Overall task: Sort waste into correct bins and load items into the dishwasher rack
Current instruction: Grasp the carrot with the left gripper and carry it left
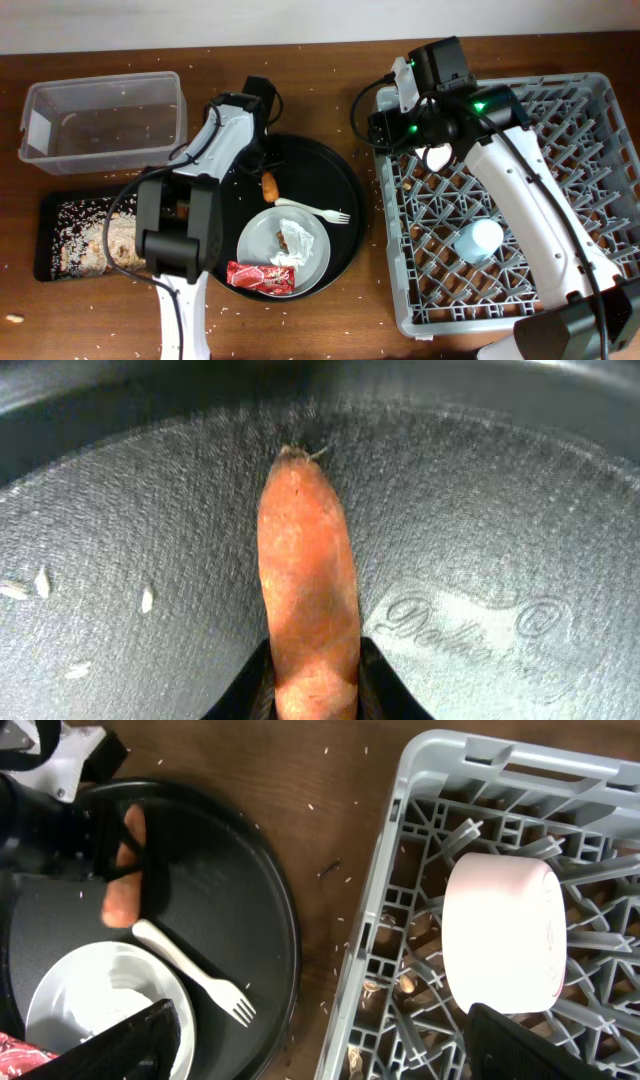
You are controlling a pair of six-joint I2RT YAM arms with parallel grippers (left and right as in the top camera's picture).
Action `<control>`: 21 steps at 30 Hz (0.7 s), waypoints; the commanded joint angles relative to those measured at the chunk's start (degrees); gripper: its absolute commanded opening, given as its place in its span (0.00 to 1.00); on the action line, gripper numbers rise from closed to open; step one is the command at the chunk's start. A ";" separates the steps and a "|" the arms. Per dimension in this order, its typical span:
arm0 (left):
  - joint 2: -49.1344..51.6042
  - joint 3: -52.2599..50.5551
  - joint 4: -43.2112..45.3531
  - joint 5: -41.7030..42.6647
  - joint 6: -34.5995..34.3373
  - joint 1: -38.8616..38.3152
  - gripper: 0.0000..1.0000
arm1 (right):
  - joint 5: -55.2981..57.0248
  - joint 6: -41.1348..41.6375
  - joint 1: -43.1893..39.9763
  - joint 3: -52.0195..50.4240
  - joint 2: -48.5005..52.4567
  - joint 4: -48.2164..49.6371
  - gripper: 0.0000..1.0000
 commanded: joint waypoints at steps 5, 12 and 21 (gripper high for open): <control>0.85 36.37 -24.35 0.26 12.83 1.14 0.03 | 0.63 0.28 0.15 0.83 -0.22 -0.04 0.90; -5.68 56.72 -35.15 -5.53 14.73 8.68 0.01 | 0.61 0.31 0.15 0.83 -0.22 -0.98 0.90; -32.52 26.64 -35.12 -15.98 6.71 21.53 0.01 | 0.61 0.28 0.15 0.83 -0.22 -3.17 0.90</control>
